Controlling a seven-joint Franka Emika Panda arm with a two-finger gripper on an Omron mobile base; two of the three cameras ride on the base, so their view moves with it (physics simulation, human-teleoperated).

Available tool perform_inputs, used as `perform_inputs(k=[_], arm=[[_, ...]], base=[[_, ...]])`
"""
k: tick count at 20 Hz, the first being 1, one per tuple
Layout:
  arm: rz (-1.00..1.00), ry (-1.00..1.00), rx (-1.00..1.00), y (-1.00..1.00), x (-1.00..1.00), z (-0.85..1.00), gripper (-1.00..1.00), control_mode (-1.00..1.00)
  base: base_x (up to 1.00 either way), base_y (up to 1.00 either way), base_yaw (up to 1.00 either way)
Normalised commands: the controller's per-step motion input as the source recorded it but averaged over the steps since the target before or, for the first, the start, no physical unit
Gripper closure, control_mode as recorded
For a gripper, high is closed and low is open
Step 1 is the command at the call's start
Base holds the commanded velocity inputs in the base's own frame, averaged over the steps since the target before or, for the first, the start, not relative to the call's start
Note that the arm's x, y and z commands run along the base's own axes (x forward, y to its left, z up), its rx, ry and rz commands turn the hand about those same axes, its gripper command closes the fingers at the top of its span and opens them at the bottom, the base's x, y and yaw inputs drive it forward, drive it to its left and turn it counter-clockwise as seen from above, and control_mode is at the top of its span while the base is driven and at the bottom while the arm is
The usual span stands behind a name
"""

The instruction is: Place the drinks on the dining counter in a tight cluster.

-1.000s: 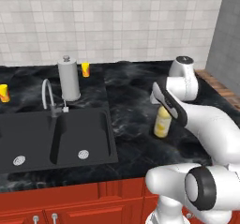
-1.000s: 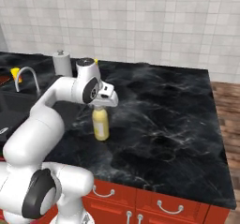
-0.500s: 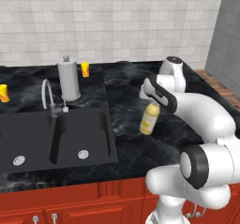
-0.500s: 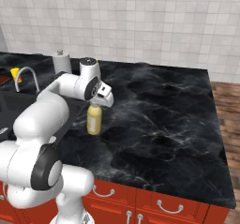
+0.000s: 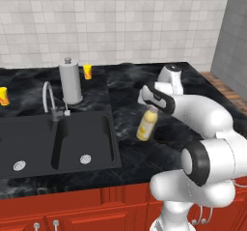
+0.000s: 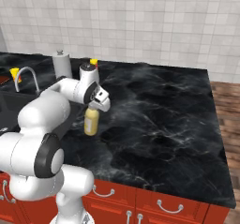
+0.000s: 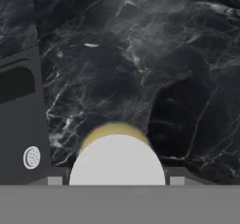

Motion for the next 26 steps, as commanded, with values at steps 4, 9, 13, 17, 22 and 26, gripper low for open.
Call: perform_inputs(k=[4,9,13,17,22,26], arm=[[-0.11,0.00,0.00,0.25,0.15,-0.28,1.00,-1.00],[-0.04,0.00,-0.01,0.24,0.05,-0.33,1.00,-1.00],[-0.07,0.00,0.00,0.11,0.04,-0.35,1.00,-1.00],[-0.08,0.02,0.00,0.06,0.00,-0.34,-1.00,-1.00],[-0.11,0.01,-0.01,0.13,-0.02,-0.20,-1.00,-1.00],[-0.16,0.00,0.00,0.15,-0.09,0.00,-1.00,-1.00]], base=[[0.00,0.00,0.00],[0.00,0.00,0.00],[0.00,0.00,0.00],[0.00,0.00,0.00],[0.00,0.00,0.00],[0.00,0.00,0.00]])
